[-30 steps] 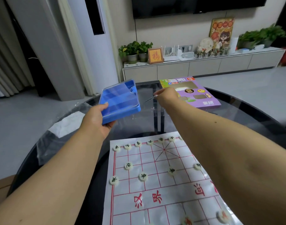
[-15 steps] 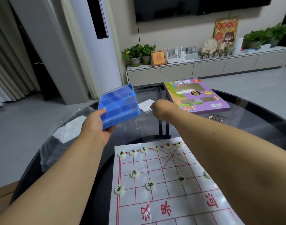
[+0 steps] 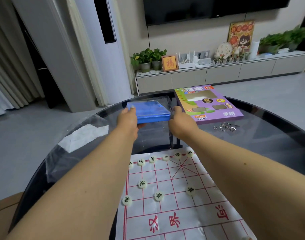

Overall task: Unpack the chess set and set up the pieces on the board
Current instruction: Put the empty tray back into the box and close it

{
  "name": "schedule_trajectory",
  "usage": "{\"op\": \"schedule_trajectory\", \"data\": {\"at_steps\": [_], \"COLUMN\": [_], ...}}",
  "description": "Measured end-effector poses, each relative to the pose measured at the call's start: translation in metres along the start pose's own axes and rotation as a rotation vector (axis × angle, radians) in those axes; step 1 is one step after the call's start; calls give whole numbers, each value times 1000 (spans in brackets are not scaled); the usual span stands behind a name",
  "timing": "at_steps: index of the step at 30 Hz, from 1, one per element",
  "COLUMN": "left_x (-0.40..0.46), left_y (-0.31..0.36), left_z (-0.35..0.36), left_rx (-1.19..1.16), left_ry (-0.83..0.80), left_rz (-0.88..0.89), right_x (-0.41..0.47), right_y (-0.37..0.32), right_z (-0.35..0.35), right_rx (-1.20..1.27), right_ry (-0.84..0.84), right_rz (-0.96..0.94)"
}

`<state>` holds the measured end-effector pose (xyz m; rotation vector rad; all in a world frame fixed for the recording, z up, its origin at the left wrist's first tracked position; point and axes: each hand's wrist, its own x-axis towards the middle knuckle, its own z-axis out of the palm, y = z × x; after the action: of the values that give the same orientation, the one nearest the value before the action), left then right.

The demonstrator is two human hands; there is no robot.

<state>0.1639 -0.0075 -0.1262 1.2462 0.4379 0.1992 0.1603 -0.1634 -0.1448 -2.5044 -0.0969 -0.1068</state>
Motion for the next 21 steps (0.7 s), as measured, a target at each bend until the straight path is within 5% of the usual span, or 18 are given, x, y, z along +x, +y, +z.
{"op": "schedule_trajectory", "data": {"at_steps": [5,9,14,21], "left_x": [12,13,16,37], "left_y": [-11,-15,-24,-35], "left_z": [3,-4,-5,-6], "left_rx": [232,742,1344,1527], "left_ry": [-111,-173,-69,-70], "left_rz": [152,303,292,187], "right_x": [-6,-4,-1,7], "right_y": [3,5,9,1], "right_z": [-2,-2,1,2], "right_rx": [-46,-75,-124,-346], "right_ry": [-8,-5,-54,-163], "right_rz": [-75,-140,-152,-118]}}
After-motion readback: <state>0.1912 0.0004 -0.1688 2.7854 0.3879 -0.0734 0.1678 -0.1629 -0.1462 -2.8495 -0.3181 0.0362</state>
